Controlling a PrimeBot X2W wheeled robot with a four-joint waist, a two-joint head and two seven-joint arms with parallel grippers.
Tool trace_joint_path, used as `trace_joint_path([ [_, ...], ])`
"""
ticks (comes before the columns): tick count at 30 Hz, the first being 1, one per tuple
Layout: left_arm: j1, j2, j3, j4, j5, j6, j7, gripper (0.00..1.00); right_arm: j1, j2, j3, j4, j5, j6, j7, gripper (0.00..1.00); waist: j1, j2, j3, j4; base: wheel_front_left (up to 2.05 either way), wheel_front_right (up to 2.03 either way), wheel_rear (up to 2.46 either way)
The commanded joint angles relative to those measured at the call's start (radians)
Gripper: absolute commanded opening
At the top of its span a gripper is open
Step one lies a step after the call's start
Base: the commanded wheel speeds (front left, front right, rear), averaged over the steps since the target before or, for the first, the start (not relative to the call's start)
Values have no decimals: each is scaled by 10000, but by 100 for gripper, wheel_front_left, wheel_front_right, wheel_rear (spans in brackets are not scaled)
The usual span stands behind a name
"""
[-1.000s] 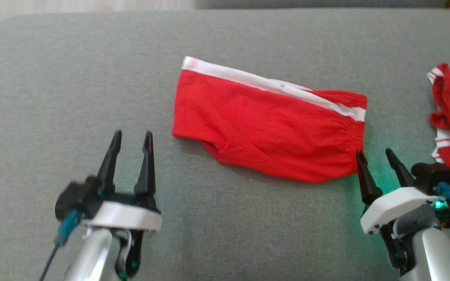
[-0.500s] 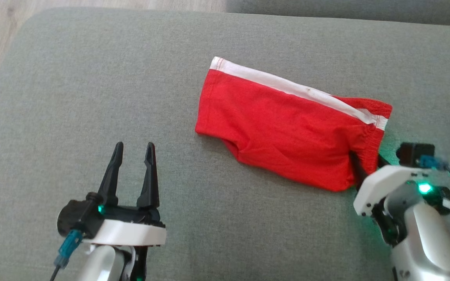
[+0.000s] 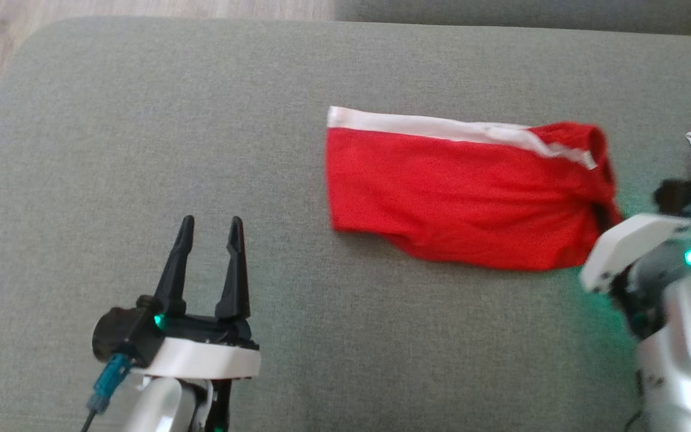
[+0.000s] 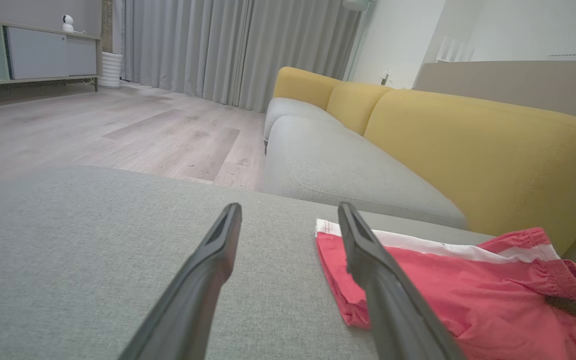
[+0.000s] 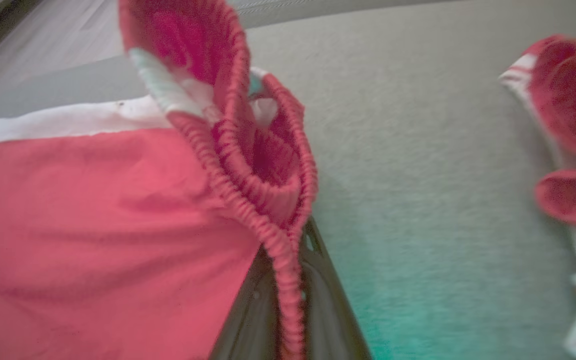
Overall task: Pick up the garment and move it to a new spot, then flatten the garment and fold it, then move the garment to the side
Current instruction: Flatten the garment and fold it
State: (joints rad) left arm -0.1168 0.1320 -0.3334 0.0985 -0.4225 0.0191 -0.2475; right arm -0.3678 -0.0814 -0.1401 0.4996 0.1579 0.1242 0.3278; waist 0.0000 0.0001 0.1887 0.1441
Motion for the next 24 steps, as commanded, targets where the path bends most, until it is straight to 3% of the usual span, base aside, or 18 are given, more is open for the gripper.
trace_joint_path([
  [1, -192, 26, 189, -332, -37, 38, 23, 100, -574, -318, 48, -476, -82, 65, 122, 0, 0, -1, 40, -24, 0, 0, 0],
  [7, -296, -56, 10, -244, -43, 6, 25, 100, -921, -426, 358, -770, 369, 65, 751, 0, 0, -1, 70, 4, 0, 0, 0],
  [18, -356, -142, -157, -185, -132, -6, 11, 100, -873, 205, 2644, -2648, 2470, 65, 1583, 0, 0, -1, -159, 276, 0, 0, 0],
  [24, -419, -218, -250, -168, -191, -42, -12, 100, -1063, 304, 3624, -2318, 2884, 65, 1473, 0, 0, -1, -110, 622, 0, 0, 0],
])
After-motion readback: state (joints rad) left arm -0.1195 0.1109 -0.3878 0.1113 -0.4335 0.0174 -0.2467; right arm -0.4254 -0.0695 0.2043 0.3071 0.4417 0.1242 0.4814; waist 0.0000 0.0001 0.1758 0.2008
